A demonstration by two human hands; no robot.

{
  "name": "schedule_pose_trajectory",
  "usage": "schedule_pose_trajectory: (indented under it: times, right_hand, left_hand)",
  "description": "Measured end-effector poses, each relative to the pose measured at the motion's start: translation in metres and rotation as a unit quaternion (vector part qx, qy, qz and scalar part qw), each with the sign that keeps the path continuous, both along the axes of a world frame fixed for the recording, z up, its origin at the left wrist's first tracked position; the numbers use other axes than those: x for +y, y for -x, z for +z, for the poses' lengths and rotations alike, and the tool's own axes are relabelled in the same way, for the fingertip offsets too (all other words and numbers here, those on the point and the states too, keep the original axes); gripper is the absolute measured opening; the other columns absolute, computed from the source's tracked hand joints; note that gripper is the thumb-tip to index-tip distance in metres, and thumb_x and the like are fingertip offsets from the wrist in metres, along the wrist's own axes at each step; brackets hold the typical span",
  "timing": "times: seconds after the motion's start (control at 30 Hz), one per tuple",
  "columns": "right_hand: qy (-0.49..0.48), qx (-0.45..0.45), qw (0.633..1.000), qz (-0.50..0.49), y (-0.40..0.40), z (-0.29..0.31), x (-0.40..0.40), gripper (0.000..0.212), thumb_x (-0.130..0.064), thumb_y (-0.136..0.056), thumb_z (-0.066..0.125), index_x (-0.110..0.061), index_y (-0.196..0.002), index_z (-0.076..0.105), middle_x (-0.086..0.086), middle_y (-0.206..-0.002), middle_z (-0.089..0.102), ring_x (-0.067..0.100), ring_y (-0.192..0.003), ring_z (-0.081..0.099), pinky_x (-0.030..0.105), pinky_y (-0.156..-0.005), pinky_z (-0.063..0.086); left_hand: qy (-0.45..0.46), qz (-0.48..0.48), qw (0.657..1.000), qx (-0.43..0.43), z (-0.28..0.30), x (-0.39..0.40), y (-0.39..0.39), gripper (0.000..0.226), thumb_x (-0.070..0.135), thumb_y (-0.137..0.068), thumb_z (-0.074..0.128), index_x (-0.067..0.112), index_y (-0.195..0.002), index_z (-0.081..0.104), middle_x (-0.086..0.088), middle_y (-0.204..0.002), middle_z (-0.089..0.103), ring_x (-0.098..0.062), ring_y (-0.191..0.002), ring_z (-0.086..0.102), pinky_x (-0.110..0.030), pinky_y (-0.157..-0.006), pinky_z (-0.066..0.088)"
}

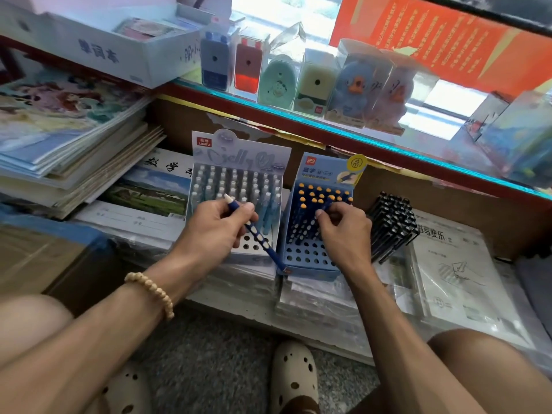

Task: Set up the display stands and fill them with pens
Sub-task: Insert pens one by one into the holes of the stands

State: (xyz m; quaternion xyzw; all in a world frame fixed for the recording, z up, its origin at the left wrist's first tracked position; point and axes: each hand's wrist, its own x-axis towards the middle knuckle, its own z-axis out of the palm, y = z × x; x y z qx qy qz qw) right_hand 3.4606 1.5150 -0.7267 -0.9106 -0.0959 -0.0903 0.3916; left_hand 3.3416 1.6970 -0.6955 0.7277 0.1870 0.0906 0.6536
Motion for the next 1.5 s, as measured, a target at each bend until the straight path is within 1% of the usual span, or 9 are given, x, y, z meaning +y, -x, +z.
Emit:
schedule_pose_trajectory:
  times: [0.17, 0.3, 0.5, 0.73, 1.07, 1.17, 1.3, 1.43, 1.5]
  right_hand:
    - [0.025, -0.038, 0.999, 0.013, 0.002, -0.004, 0.008, 0.022, -0.031, -0.092, 0.07, -0.01, -0.085, 0.072, -0.002, -0.075, 0.066, 0.014, -0.071, 0.062, 0.027, -0.066, 0.048]
    - [0.022, -0.029, 0.999, 0.016, -0.002, -0.008, 0.008, 0.021, -0.03, -0.093, 0.07, -0.011, -0.084, 0.071, -0.002, -0.073, 0.066, 0.014, -0.07, 0.062, 0.024, -0.065, 0.041]
    - [0.032, -0.052, 0.998, 0.025, 0.003, -0.01, 0.007, 0.02, -0.028, -0.093, 0.069, -0.01, -0.086, 0.071, -0.002, -0.076, 0.065, 0.014, -0.071, 0.061, 0.025, -0.067, 0.044]
    - [0.033, -0.055, 0.997, 0.04, 0.006, -0.011, 0.002, 0.023, -0.026, -0.095, 0.067, -0.013, -0.076, 0.063, -0.004, -0.068, 0.06, 0.008, -0.064, 0.055, 0.02, -0.057, 0.038]
    - [0.054, -0.062, 0.996, 0.017, -0.001, -0.017, 0.005, 0.027, -0.031, -0.097, 0.062, -0.008, -0.083, 0.067, 0.0, -0.066, 0.062, 0.016, -0.059, 0.058, 0.03, -0.058, 0.045]
    - [0.089, -0.07, 0.994, 0.008, 0.005, -0.02, 0.01, 0.027, -0.03, -0.097, 0.063, -0.008, -0.083, 0.067, -0.003, -0.063, 0.057, 0.015, -0.055, 0.052, 0.031, -0.057, 0.043]
    - [0.116, -0.051, 0.992, 0.009, 0.009, -0.02, 0.014, 0.025, -0.028, -0.096, 0.062, -0.007, -0.083, 0.067, 0.0, -0.064, 0.057, 0.02, -0.057, 0.055, 0.04, -0.061, 0.053]
    - [0.102, -0.054, 0.993, -0.033, 0.015, -0.007, 0.012, 0.025, -0.036, -0.093, 0.063, -0.014, -0.083, 0.07, -0.003, -0.069, 0.066, 0.016, -0.06, 0.06, 0.028, -0.059, 0.049]
    - [0.029, -0.038, 0.998, -0.027, 0.018, 0.004, 0.01, 0.022, -0.028, -0.093, 0.062, -0.014, -0.079, 0.069, -0.005, -0.066, 0.064, 0.012, -0.06, 0.06, 0.025, -0.056, 0.046]
  left_hand:
    - [0.045, 0.022, 0.999, -0.012, 0.001, 0.002, 0.0, 0.02, 0.024, -0.098, 0.059, 0.01, -0.09, 0.07, 0.001, -0.065, 0.061, -0.006, -0.054, 0.053, -0.016, -0.043, 0.038]
    - [0.066, 0.028, 0.997, -0.012, 0.001, 0.006, 0.002, 0.013, 0.02, -0.095, 0.063, 0.009, -0.093, 0.069, 0.0, -0.066, 0.067, -0.011, -0.058, 0.057, -0.021, -0.045, 0.04]
    - [0.092, 0.029, 0.995, -0.02, 0.006, 0.006, 0.005, 0.008, 0.016, -0.093, 0.064, 0.013, -0.087, 0.067, -0.005, -0.071, 0.07, -0.015, -0.061, 0.06, -0.025, -0.05, 0.042]
    - [0.095, 0.03, 0.995, -0.024, 0.006, 0.007, 0.008, 0.007, 0.015, -0.093, 0.065, 0.012, -0.087, 0.067, -0.008, -0.077, 0.074, -0.014, -0.061, 0.063, -0.025, -0.051, 0.046]
    - [0.092, 0.033, 0.995, -0.024, 0.006, 0.005, 0.008, 0.004, 0.013, -0.092, 0.066, 0.01, -0.089, 0.067, -0.011, -0.08, 0.075, -0.015, -0.062, 0.064, -0.025, -0.052, 0.047]
    - [0.085, 0.035, 0.996, -0.022, 0.007, 0.007, 0.008, 0.004, 0.014, -0.092, 0.066, 0.011, -0.09, 0.068, -0.01, -0.079, 0.075, -0.014, -0.062, 0.064, -0.025, -0.053, 0.047]
    - [0.085, 0.035, 0.996, -0.017, 0.006, 0.007, 0.008, 0.004, 0.014, -0.092, 0.066, 0.01, -0.092, 0.068, -0.009, -0.08, 0.075, -0.014, -0.062, 0.065, -0.025, -0.053, 0.048]
    - [0.099, 0.033, 0.994, -0.013, 0.005, 0.008, 0.009, 0.005, 0.015, -0.091, 0.066, 0.01, -0.093, 0.068, -0.008, -0.081, 0.075, -0.013, -0.064, 0.065, -0.025, -0.054, 0.048]
    - [0.124, 0.032, 0.992, -0.013, 0.005, 0.007, 0.007, 0.003, 0.013, -0.091, 0.066, 0.011, -0.093, 0.067, -0.008, -0.082, 0.075, -0.013, -0.065, 0.066, -0.024, -0.053, 0.047]
